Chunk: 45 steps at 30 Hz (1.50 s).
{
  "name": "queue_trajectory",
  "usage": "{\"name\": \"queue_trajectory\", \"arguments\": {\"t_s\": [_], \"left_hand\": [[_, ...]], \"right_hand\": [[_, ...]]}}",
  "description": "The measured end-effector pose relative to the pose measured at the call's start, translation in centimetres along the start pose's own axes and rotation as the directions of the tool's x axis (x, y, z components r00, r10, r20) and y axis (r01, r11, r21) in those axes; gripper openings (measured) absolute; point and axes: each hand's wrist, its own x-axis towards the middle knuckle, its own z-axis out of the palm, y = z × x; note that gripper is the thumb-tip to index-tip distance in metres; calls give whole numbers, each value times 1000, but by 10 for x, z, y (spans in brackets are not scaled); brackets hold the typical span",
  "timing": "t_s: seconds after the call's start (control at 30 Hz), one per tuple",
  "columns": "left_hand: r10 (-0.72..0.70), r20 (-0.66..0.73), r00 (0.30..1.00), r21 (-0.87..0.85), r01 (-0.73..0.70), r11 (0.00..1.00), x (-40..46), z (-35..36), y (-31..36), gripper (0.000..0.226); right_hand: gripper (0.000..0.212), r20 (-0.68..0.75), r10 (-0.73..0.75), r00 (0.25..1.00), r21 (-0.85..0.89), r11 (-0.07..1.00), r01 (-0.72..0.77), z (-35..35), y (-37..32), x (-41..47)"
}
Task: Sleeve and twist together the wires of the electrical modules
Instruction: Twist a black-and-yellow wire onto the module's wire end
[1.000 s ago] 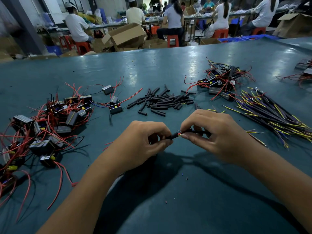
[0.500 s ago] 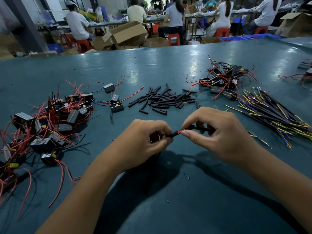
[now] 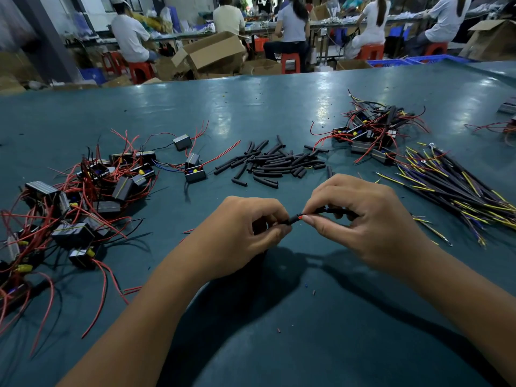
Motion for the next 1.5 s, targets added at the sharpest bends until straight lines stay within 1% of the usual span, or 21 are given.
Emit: {"name": "queue_trajectory", "arguments": {"t_s": [0.1, 0.23, 0.33, 0.4, 0.53, 0.67, 0.77, 0.8, 1.03, 1.2, 1.37, 1.5], "left_hand": [[12, 3, 1000, -12, -12, 1000, 0, 1, -2, 5], [18, -5, 1000, -24, -18, 1000, 0, 2, -3, 9], [21, -4, 1000, -18, -21, 1000, 1, 3, -3, 3], [14, -11, 1000, -36, -14, 999, 1, 4, -3, 10], [27, -32, 999, -37, -28, 999, 0, 5, -3, 7], [48, -81, 996, 18, -47, 999, 1, 6, 2, 4], [91, -113, 989, 89, -81, 993, 1, 6, 6, 15], [104, -117, 988, 109, -91, 990, 1, 7, 7, 16], [99, -114, 989, 152, -81, 985, 1, 8, 9, 7], [107, -99, 989, 170, -90, 981, 1, 6, 10, 6], [107, -122, 987, 171, -86, 982, 1, 8, 10, 9], [100, -95, 990, 162, -84, 983, 1, 9, 11, 15]], "right_hand": [[1, 19, -43, 999, -63, 997, 44, 0, 1, -1], [3, 30, -69, 997, -109, 991, 72, -1, 2, -1], [5, 62, -87, 994, -160, 982, 96, -3, 3, -1], [7, 80, -97, 992, -176, 978, 110, -5, 4, -2], [11, 89, -116, 989, -179, 975, 131, -6, 4, -1], [7, 76, -123, 990, -192, 972, 135, -6, 4, -1], [7, 66, -105, 992, -212, 970, 117, -6, 3, -1], [7, 67, -99, 993, -214, 970, 111, -6, 2, -2], [7, 111, -71, 991, -231, 968, 95, -6, 0, -1], [8, 119, -61, 991, -212, 974, 86, -6, -1, -1], [8, 134, -68, 989, -212, 973, 96, -7, -2, -1], [8, 147, -100, 984, -227, 965, 132, -9, -2, -1]]}}
